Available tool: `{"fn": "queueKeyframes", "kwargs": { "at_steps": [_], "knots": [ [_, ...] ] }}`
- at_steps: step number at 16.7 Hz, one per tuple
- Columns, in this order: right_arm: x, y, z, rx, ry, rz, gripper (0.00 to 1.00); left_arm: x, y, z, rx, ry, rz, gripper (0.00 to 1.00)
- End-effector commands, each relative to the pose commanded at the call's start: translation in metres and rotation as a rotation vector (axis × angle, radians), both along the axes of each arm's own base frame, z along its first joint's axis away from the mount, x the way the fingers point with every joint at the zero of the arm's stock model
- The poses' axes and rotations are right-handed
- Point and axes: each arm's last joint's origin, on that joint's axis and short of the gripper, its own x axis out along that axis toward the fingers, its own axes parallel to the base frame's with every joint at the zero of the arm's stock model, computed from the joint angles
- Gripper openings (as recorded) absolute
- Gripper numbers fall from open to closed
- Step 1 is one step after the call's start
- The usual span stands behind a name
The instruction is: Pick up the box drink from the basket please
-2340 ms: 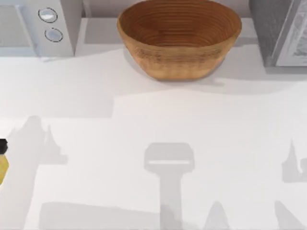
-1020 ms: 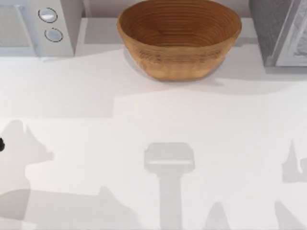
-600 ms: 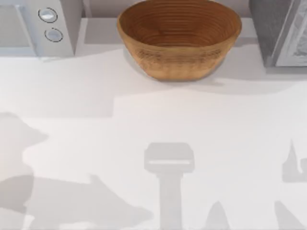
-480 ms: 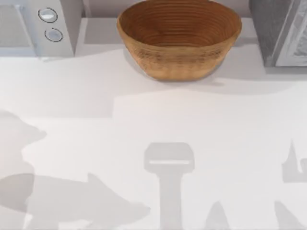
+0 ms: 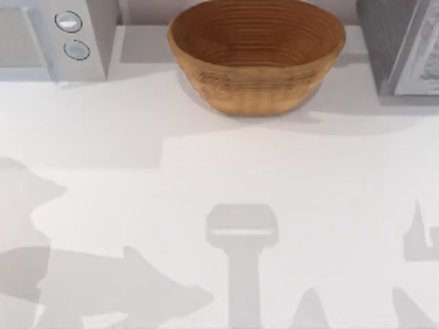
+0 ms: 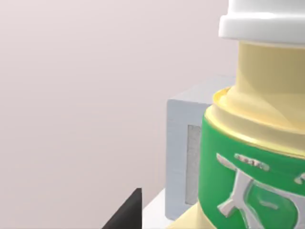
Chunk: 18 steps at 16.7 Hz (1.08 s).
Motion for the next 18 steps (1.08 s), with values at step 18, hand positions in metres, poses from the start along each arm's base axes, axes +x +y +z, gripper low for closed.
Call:
{"fn": "queueKeyframes", "kwargs": {
  "at_steps": [18],
  "knots": [
    [0.000, 0.000, 0.000, 0.000, 0.000, 0.000, 1.00, 0.038, 0.020, -0.045, -0.003, -0.011, 0.000, 0.00]
  ]
}}
